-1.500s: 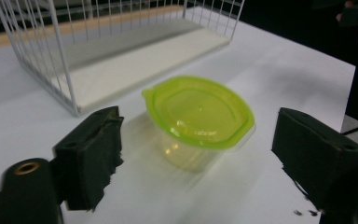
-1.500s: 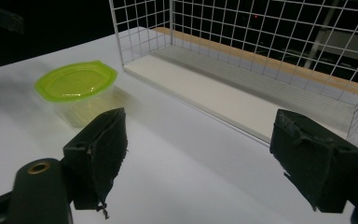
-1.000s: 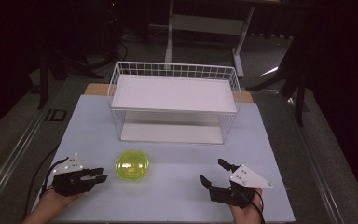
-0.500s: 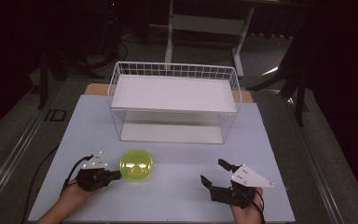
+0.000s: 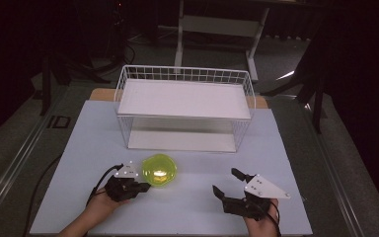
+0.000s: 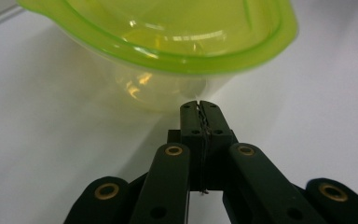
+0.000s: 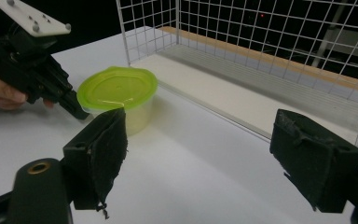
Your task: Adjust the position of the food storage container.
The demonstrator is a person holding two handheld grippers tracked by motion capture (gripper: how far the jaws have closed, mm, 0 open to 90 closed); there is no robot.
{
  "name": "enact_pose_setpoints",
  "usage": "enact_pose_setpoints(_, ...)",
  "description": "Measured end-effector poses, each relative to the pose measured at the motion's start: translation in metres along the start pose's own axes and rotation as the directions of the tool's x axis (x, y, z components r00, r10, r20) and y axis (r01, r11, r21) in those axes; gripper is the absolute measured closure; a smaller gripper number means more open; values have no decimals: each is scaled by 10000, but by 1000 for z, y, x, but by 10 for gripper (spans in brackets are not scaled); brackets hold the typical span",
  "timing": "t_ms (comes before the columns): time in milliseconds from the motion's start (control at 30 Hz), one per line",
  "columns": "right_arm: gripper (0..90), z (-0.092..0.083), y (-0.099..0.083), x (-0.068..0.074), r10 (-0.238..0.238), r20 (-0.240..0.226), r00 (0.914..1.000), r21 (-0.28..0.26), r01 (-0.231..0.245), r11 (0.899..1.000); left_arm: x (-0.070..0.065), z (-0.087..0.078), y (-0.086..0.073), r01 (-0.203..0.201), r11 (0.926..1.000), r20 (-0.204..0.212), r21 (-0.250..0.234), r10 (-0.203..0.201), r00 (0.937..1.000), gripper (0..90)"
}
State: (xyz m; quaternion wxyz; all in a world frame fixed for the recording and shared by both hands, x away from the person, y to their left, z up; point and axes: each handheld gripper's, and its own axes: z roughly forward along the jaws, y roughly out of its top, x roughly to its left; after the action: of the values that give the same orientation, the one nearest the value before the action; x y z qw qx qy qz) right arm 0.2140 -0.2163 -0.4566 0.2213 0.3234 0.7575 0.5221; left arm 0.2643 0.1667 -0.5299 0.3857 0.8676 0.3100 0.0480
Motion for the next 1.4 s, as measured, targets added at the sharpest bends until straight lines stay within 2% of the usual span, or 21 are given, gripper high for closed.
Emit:
enact_pose_setpoints(33, 186, 0, 0, 0, 26, -24, 10000, -19, -26, 10000, 3, -2, -1, 2, 9999, -313, 113, 1, 9995, 900)
enact_pose_setpoints(67, 186, 0, 0, 0, 8, -6, 10000, -17, -8, 10000, 12, -6, -2, 199, 9998, -614, 20, -197, 9979, 900)
enact_pose_setpoints(133, 186, 0, 0, 0, 3, -27, 10000, -32, -3, 10000, 17, -9, -2, 334, 9994, -722, -85, -340, 9968, 900)
enact_pose_setpoints(167, 186, 0, 0, 1, -10, -13, 10000, -19, 10, 10000, 25, -11, 0, 499, 9983, -982, -295, -525, 9938, 900)
enact_pose_setpoints(233, 186, 0, 0, 1, 1, -41, 10000, -9, -1, 10000, 32, -12, 3, 560, 9974, -1187, -445, -609, 9911, 900)
enact_pose_setpoints(333, 186, 0, 0, 1, -10, -22, 10000, -3, 10, 10000, 37, -10, 8, 573, 9964, -1270, -620, -648, 9898, 900)
enact_pose_setpoints(433, 186, 0, 0, 0, 18, -6, 10000, -9, -18, 10000, 42, -2, 17, 591, 9953, -1119, -762, -675, 9914, 900)
enact_pose_setpoints(633, 186, -2, 0, -1, 59, -7, 10000, -53, -59, 10000, 34, 6, 19, 465, 9979, -838, -446, -501, 9952, 900)
enact_pose_setpoints(667, 186, -2, 0, -2, 88, -7, 10000, -62, -88, 9999, 29, 8, 18, 567, 9976, -663, -405, -593, 9960, 900)
enact_pose_setpoints(733, 186, -2, 0, -2, 107, -5, 9999, -71, -107, 9999, 26, 9, 18, 576, 9976, -592, -381, -598, 9965, 900)
enact_pose_setpoints(800, 186, -2, 0, -1, 79, -29, 10000, -48, -79, 10000, 15, 12, 19, 487, 9979, -271, -420, -498, 9984, 900)
enact_pose_setpoints(933, 186, -1, 0, 0, 40, -59, 10000, -33, -40, 10000, 5, 16, 22, 343, 9990, 57, -271, -342, 9994, 900)
enact_pose_setpoints(967, 186, -1, 0, 1, 38, -48, 10000, -26, -38, 10000, 0, 19, 22, 261, 9993, 431, -284, -249, 9988, 900)
enact_pose_setpoints(1000, 186, -1, 0, 1, 38, -48, 10000, -26, -38, 10000, 0, 19, 22, 261, 9993, 431, -284, -249, 9988, 900)
enact_pose_setpoints(1033, 186, 0, 0, 0, 58, -41, 10000, -10, -58, 10000, -14, 24, 23, -309, 9995, 424, 95, 305, 9986, 900)
enact_pose_setpoints(1067, 186, 0, -1, 0, 76, -42, 10000, 11, -76, 10000, -14, 24, 23, -309, 9995, 424, 95, 305, 9986, 900)
enact_pose_setpoints(1133, 186, 1, -1, -1, 80, -41, 10000, 16, -80, 10000, -14, 25, 23, -306, 9993, 58, 219, 304, 9995, 900)
enact_pose_setpoints(1200, 186, 0, -1, 0, 62, -56, 10000, 14, -62, 10000, -6, 24, 23, -46, 9997, -339, 258, 55, 9994, 900)
enact_pose_setpoints(1267, 186, 0, -1, 0, 23, -41, 10000, -1, -23, 10000, 2, 23, 24, 230, 9997, -524, 97, -224, 9984, 900)
enact_pose_setpoints(1333, 186, 0, 0, 0, 13, -41, 10000, -15, -13, 10000, 7, 24, 27, 391, 9992, -620, -2, -390, 9973, 900)
enact_pose_setpoints(1400, 186, 0, 0, 0, 36, -41, 10000, -37, -36, 10000, 7, 26, 30, 480, 9988, -522, -115, -486, 9975, 900)
